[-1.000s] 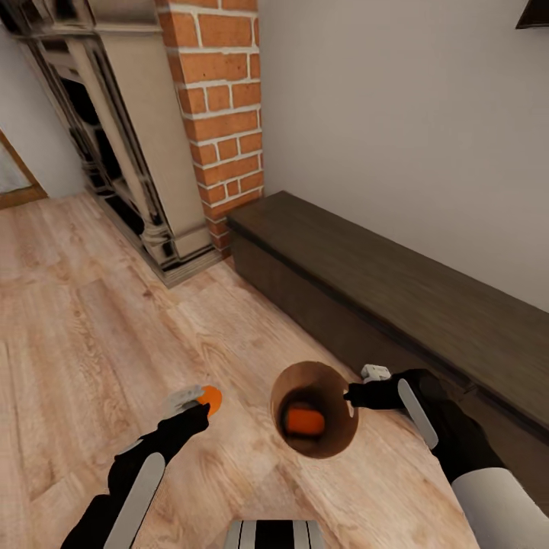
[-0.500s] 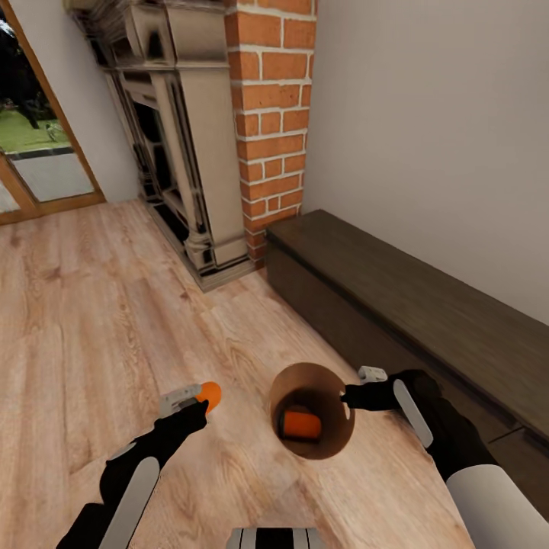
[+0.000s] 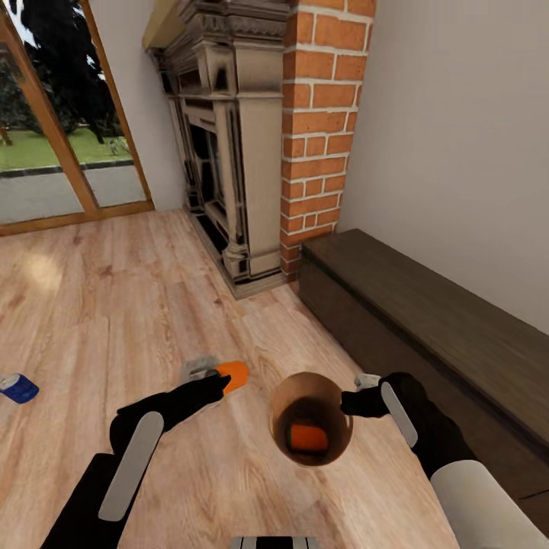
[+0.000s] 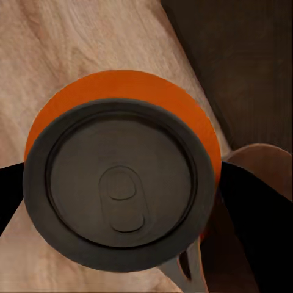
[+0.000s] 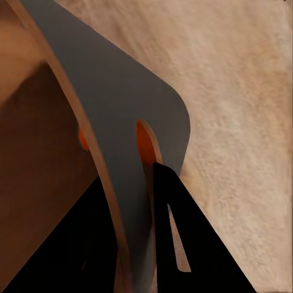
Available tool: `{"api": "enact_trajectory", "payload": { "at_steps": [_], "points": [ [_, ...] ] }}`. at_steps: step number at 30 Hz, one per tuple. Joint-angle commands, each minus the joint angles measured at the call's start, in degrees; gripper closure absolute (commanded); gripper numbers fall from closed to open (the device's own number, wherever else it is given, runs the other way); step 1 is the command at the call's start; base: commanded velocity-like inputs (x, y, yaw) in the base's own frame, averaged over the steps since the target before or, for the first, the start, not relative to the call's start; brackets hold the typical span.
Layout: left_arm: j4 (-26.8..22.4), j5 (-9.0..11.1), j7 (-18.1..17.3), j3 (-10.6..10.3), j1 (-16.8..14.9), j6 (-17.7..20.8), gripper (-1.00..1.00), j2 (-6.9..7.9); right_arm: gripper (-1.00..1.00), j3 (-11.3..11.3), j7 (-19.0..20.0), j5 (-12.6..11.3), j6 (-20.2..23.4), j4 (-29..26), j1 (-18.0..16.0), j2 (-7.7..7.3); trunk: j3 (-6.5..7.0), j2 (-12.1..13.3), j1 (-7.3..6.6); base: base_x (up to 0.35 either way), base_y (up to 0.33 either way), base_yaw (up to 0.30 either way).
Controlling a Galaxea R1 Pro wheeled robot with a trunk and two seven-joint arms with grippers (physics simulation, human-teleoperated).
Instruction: Put the three can of soda from the living room inside the tash can in the kitchen.
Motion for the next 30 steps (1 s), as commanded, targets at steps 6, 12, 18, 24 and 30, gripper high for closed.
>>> {"api": "enact_trajectory", "payload": {
  "at_steps": [6, 12, 18, 24, 30],
  "points": [
    [0.0, 2.3, -10.2, -0.3, -3.4, 3.0, 1.00, 0.00, 1.00, -0.1, -1.7, -2.6, 0.1, 0.8, -0.4, 0.97, 1.33, 0.1, -0.15, 0.000, 0.000, 0.296],
    [0.5, 2.5, -11.7, -5.9, -3.6, 7.5, 1.00, -4.91, 1.00, -0.1, -1.9, -2.6, 0.1, 0.9, -0.3, 1.00, 2.67, 0.2, -0.31, 0.000, 0.000, 0.296],
    [4.1, 2.8, -3.4, -11.8, -3.6, 8.6, 1.00, -6.54, 1.00, -0.1, -1.9, -2.7, 0.1, 0.8, -0.3, 1.00, 4.10, 0.2, -0.46, 0.000, 0.000, 0.296],
    [12.9, 2.4, -1.4, -12.7, -3.7, 8.4, 1.00, -8.20, 1.00, 0.0, -1.9, -2.7, 0.1, 0.8, -0.3, 1.00, 5.57, 0.3, -0.62, 0.000, 0.000, 0.296],
    [17.7, 2.4, -1.8, -14.2, -4.1, 6.8, -1.00, -9.10, 1.00, 0.1, -1.9, -2.5, 0.1, 0.8, -0.3, 1.08, 6.16, 0.3, -0.67, 0.000, 0.000, 0.296]
  ]
}}
